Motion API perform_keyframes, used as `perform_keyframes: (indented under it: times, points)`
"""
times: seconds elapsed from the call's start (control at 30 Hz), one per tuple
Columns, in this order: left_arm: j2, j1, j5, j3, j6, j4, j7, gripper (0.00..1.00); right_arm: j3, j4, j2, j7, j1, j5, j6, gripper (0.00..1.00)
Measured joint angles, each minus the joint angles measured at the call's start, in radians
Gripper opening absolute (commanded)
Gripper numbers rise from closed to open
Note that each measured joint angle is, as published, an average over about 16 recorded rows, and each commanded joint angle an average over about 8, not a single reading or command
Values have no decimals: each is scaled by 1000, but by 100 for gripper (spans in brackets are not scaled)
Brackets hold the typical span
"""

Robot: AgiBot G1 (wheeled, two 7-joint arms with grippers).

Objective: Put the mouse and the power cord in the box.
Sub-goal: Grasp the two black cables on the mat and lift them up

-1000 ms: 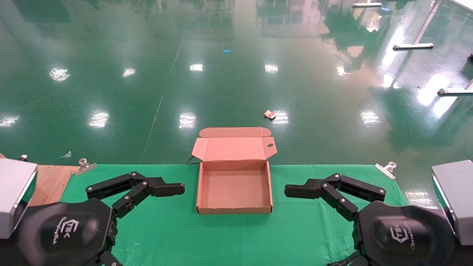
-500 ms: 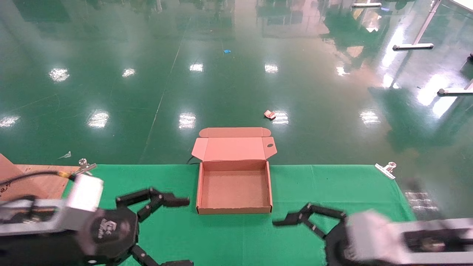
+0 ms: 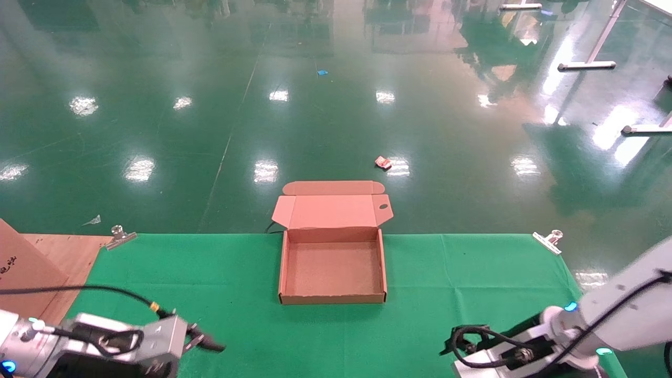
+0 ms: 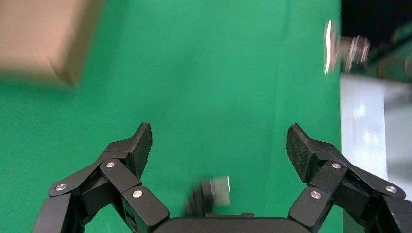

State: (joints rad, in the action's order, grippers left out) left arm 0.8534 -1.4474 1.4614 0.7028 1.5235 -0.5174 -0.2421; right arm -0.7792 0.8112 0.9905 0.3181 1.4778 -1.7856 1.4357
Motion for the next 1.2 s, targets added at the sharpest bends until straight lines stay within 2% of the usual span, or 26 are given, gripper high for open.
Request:
perform_keyframes:
  times: [0.17,0.33,0.57,0.8,0.83,1.07,1.1,1.2]
  points:
    - [34,-41,111,59,-67,111,-74,100,-51,-123,70,92,33,-108,-74,100]
    - [66,-62,195,101,-150,193,-122,100,-79,-250,124,178,57,-165,-140,100]
    - [109,-74,267,138,-238,271,-156,100,-95,-429,180,278,82,-198,-211,100]
    - [136,-71,280,145,-278,334,-182,100,-91,-571,217,352,104,-193,-258,100]
    - [138,-71,279,144,-280,341,-187,89,-90,-587,220,361,106,-191,-263,92]
    - [151,-68,269,139,-282,385,-222,1,-81,-670,242,410,124,-178,-282,4]
    - [152,-68,268,138,-281,391,-227,0,-80,-678,245,416,126,-176,-283,0]
    - [156,-67,264,135,-276,405,-240,0,-78,-700,254,433,132,-173,-285,0]
